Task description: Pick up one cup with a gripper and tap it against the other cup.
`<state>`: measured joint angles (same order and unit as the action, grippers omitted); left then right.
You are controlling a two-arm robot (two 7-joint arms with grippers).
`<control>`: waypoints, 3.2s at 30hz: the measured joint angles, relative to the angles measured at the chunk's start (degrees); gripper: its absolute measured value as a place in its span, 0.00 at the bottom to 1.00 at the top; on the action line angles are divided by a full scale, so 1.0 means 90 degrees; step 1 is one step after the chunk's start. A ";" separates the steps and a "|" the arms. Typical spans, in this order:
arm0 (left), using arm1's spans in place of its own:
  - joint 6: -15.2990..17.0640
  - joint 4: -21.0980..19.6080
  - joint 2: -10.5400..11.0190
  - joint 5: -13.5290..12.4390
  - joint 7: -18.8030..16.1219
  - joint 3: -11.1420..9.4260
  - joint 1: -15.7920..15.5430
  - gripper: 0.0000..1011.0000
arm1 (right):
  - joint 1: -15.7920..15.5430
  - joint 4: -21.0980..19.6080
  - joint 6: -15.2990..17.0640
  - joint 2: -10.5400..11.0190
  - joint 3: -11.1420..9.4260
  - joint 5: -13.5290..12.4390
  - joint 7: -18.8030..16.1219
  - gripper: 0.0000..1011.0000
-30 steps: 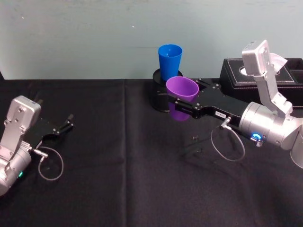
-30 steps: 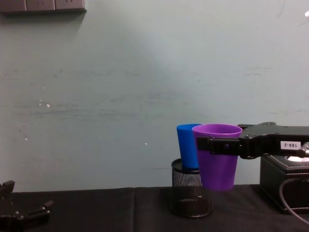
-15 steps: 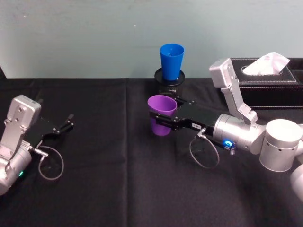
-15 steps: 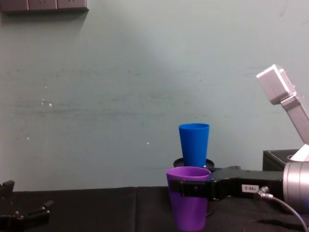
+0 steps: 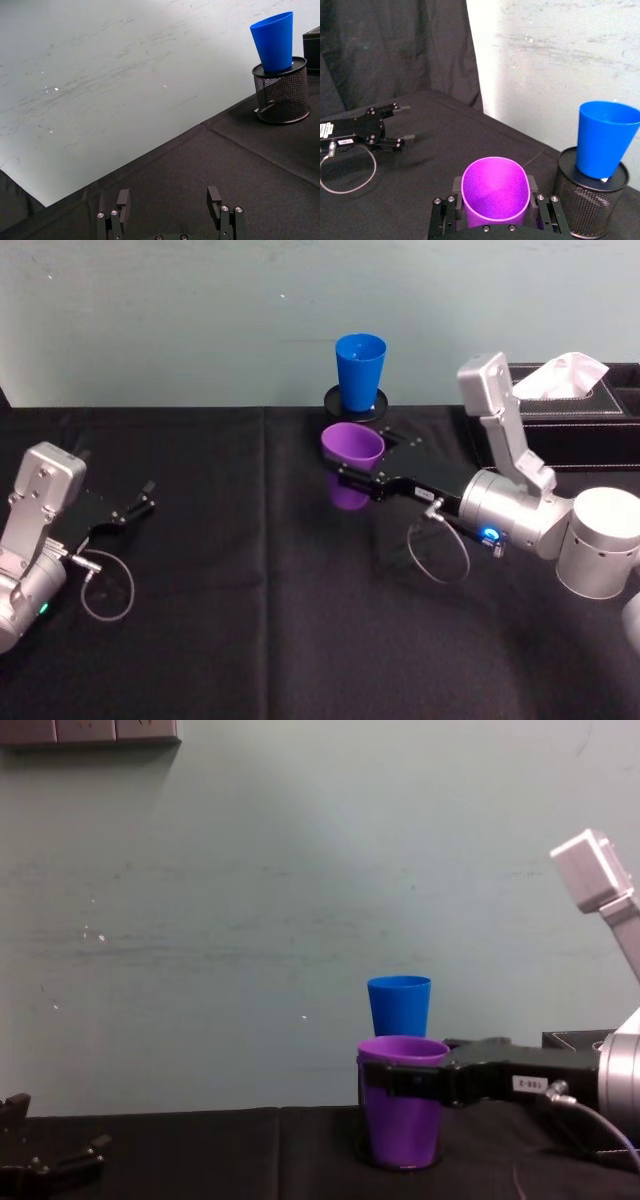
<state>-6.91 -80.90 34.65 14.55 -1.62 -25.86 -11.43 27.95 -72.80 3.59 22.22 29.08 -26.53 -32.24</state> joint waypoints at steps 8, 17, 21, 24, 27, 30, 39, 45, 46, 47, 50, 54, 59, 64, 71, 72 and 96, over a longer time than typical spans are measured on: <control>0.0000 0.0000 0.0000 0.0000 0.0000 0.0000 0.0000 0.99 | -0.0056 -0.0123 -0.0036 0.0060 -0.0083 0.0002 0.0029 0.72; 0.0000 0.0000 0.0000 0.0000 0.0000 0.0000 0.0000 0.99 | -0.0027 -0.0104 -0.0076 0.0063 -0.0112 0.0082 0.0084 0.72; 0.0000 0.0000 0.0000 0.0000 0.0000 0.0000 0.0000 0.99 | 0.0067 0.0005 -0.0084 0.0033 -0.0141 0.0159 0.0155 0.72; 0.0000 0.0000 0.0000 0.0000 0.0000 0.0000 0.0000 0.99 | 0.0133 0.0109 -0.0090 0.0001 -0.0155 0.0205 0.0181 0.72; 0.0000 0.0000 0.0000 0.0000 0.0000 0.0000 0.0000 0.99 | 0.0234 0.0258 -0.0113 -0.0055 -0.0174 0.0255 0.0207 0.72; 0.0000 0.0000 0.0000 0.0000 0.0000 0.0000 0.0000 0.99 | 0.0346 0.0449 -0.0151 -0.0134 -0.0190 0.0303 0.0216 0.72; 0.0000 0.0000 0.0000 0.0000 0.0000 0.0000 0.0000 0.99 | 0.0739 0.1177 -0.0285 -0.0464 -0.0232 0.0373 0.0172 0.72; 0.0000 0.0000 0.0000 0.0000 0.0000 0.0000 0.0000 0.99 | 0.0960 0.1625 -0.0394 -0.0662 -0.0268 0.0406 0.0117 0.72; 0.0000 0.0000 0.0000 0.0000 0.0000 0.0000 0.0000 0.99 | 0.0981 0.1662 -0.0406 -0.0680 -0.0270 0.0415 0.0113 0.72; 0.0000 0.0000 0.0000 0.0000 0.0000 0.0000 0.0000 0.99 | 0.1028 0.1738 -0.0432 -0.0715 -0.0279 0.0433 0.0105 0.72; 0.0000 0.0000 0.0000 0.0000 0.0000 0.0000 0.0000 0.99 | 0.1083 0.1845 -0.0466 -0.0758 -0.0291 0.0454 0.0085 0.72; 0.0000 0.0000 0.0000 0.0000 0.0000 0.0000 0.0000 0.99 | 0.1191 0.2014 -0.0527 -0.0828 -0.0315 0.0503 0.0065 0.72; 0.0000 0.0000 0.0000 0.0000 0.0000 0.0000 0.0000 0.99 | 0.1318 0.2218 -0.0585 -0.0907 -0.0330 0.0559 0.0024 0.72; 0.0000 0.0000 0.0000 0.0000 0.0000 0.0000 0.0000 0.99 | 0.1469 0.2492 -0.0658 -0.1004 -0.0361 0.0612 -0.0016 0.72; 0.0000 0.0000 0.0000 0.0000 0.0000 0.0000 0.0000 0.99 | 0.1656 0.2835 -0.0767 -0.1116 -0.0427 0.0660 -0.0064 0.72; 0.0000 0.0000 -0.0001 0.0000 0.0000 0.0000 0.0000 0.99 | 0.1674 0.2867 -0.0778 -0.1128 -0.0435 0.0666 -0.0067 0.72; 0.0000 0.0000 0.0000 0.0000 0.0000 0.0000 0.0000 0.99 | 0.1917 0.3367 -0.0935 -0.1344 -0.0599 0.0735 -0.0189 0.72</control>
<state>-6.91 -80.90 34.64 14.55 -1.62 -25.86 -11.43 45.21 -42.49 -4.82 10.12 23.69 -19.92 -33.94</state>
